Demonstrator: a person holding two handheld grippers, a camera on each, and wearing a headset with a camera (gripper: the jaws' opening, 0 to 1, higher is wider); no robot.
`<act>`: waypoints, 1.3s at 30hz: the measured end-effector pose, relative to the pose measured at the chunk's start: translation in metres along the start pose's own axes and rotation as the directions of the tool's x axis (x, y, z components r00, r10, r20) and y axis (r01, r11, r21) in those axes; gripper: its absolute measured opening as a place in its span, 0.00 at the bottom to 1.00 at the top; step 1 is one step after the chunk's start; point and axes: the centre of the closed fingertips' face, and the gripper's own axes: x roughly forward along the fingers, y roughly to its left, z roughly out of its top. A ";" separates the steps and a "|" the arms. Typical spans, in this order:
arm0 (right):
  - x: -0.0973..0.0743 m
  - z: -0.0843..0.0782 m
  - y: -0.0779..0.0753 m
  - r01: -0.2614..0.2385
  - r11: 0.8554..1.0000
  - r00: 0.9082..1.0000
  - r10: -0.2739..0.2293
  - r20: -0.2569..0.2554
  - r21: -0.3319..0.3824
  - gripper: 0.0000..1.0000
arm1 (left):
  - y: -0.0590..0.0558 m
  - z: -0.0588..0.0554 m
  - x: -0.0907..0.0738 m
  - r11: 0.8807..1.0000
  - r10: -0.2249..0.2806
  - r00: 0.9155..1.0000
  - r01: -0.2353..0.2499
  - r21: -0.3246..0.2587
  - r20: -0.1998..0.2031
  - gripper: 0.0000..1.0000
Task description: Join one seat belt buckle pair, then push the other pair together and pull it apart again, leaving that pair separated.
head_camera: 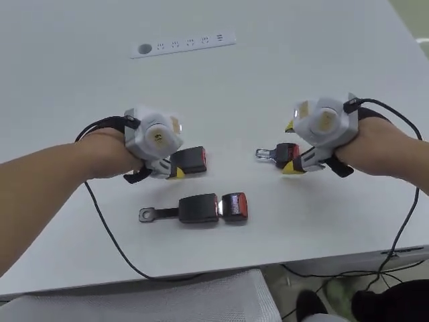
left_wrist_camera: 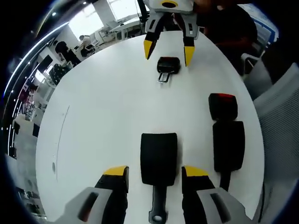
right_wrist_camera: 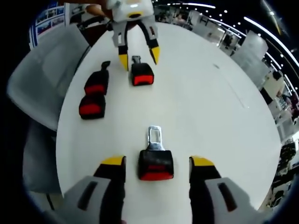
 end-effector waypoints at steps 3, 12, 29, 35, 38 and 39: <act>-0.009 0.006 0.008 0.020 0.999 0.999 -0.021 0.032 0.037 0.58 | -0.003 0.000 -0.014 0.999 0.030 0.999 -0.030 -0.026 0.027 0.53; -0.037 0.017 0.031 0.054 0.984 0.989 -0.076 0.128 0.170 0.70 | -0.031 -0.028 -0.059 0.983 0.099 0.991 -0.084 -0.163 0.086 0.64; -0.070 0.004 0.073 0.060 0.955 0.981 -0.110 0.160 0.290 0.85 | -0.077 -0.074 -0.116 0.897 0.194 0.967 -0.107 -0.429 0.165 0.90; -0.074 -0.001 0.074 0.072 0.936 0.974 -0.141 0.178 0.346 0.99 | -0.082 -0.089 -0.127 0.858 0.237 0.957 -0.126 -0.498 0.167 0.97; -0.075 -0.003 0.074 0.096 0.939 0.973 -0.158 0.166 0.329 1.00 | -0.083 -0.097 -0.128 0.835 0.252 0.954 -0.132 -0.534 0.159 1.00; -0.075 -0.002 0.074 0.098 0.940 0.973 -0.159 0.166 0.326 1.00 | -0.083 -0.099 -0.128 0.828 0.258 0.954 -0.136 -0.543 0.155 1.00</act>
